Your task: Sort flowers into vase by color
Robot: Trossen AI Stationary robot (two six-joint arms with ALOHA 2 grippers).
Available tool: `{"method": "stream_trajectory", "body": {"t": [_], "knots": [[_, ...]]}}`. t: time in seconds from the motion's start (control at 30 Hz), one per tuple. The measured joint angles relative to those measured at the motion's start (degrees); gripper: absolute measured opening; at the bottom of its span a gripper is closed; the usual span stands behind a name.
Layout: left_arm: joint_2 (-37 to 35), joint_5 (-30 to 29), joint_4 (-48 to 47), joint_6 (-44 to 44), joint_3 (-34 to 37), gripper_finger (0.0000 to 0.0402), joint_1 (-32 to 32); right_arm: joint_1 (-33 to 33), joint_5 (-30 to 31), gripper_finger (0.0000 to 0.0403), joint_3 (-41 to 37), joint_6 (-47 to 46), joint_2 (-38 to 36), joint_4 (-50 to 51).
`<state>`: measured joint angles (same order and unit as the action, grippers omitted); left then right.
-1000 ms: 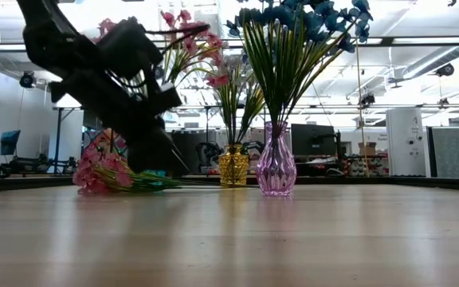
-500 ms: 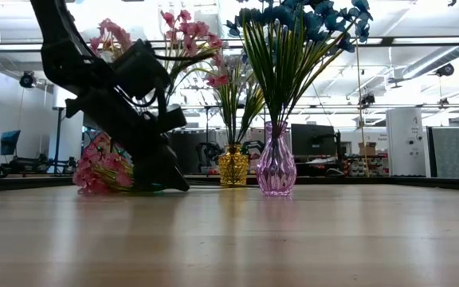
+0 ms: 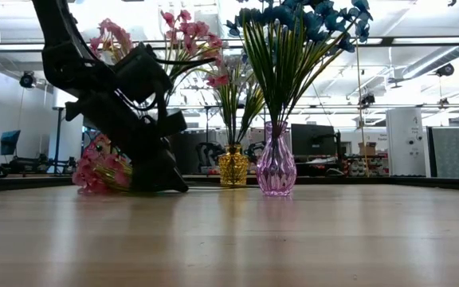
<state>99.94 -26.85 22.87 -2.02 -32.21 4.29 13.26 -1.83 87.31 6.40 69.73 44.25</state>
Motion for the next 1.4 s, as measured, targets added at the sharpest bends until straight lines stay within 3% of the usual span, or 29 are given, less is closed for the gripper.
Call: {"method": "stream_trajectory", "body": {"t": [0.5, 0.77, 1.2, 1.4], "knots": [[-2.58, -0.62, -5.39, 0.55, 0.12, 0.0021, -1.27, 0.00, 0.00, 0.0151, 0.00, -1.05, -0.04, 0.61], [-12.54, -0.64, -18.72, 3.98, 0.15, 0.0003, -3.31, 0.00, 0.00, 0.0151, 0.00, -1.22, -0.04, 0.39], [-29.38, 2.55, -31.93, 7.88, 0.15, 0.0002, -8.13, -0.66, 0.06, 0.0151, 0.00, -0.22, -0.04, -1.92], [-34.92, 9.60, -35.40, 9.16, -0.10, 0.0002, -10.66, -1.83, -0.04, 0.0151, 0.36, 2.50, -0.04, -5.25]]}}
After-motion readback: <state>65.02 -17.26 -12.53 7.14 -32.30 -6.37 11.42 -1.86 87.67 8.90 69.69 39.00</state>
